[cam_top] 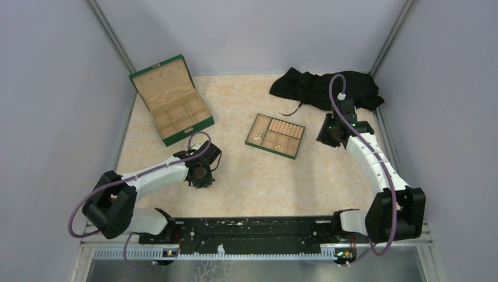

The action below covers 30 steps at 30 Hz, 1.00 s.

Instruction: Organize the mixed jewelry

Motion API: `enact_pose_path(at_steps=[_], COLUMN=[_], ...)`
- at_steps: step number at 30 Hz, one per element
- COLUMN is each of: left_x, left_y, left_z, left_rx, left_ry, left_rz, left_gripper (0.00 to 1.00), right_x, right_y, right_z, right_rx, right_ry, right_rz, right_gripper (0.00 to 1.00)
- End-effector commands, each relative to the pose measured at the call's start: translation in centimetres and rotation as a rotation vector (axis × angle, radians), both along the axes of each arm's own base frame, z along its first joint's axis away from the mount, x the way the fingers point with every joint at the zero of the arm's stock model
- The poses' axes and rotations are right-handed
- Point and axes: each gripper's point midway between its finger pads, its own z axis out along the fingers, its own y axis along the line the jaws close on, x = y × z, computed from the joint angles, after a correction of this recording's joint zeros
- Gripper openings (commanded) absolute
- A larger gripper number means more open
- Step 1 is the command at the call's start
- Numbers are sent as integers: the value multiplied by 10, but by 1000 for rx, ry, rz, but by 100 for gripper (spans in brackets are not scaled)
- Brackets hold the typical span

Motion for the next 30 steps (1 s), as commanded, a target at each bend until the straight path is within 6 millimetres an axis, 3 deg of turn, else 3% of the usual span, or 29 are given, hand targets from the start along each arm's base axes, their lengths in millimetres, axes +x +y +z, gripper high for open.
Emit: enact_pose_path(at_steps=[1,3,7,18,25,30], left_x=[-3,-1,7,37,67,98], left_y=[-8,-7,-13,-46,-77,-111], left_z=[-24,-21,-9,49,87,115], left_rx=[-36,-27,-36,-128,-186,-252], left_ry=[32,26,-5,-106,-177,-247], left_rz=[-30,-40,-98,-264,-336,-402], left_gripper=[12,0,0,0,0,0], right_x=[8,7,9,14,18,19], right_y=[-1,-1,-1,0,-1,-3], right_z=[8,7,6,4,6,9], right_rx=[10,10,10,13,8,-1], right_ry=[-41,-36,-35,-35,-37,-41], right_rz=[-7,-7,-10,-16,-18,-25], right_gripper=[26,26,26,26,26,26])
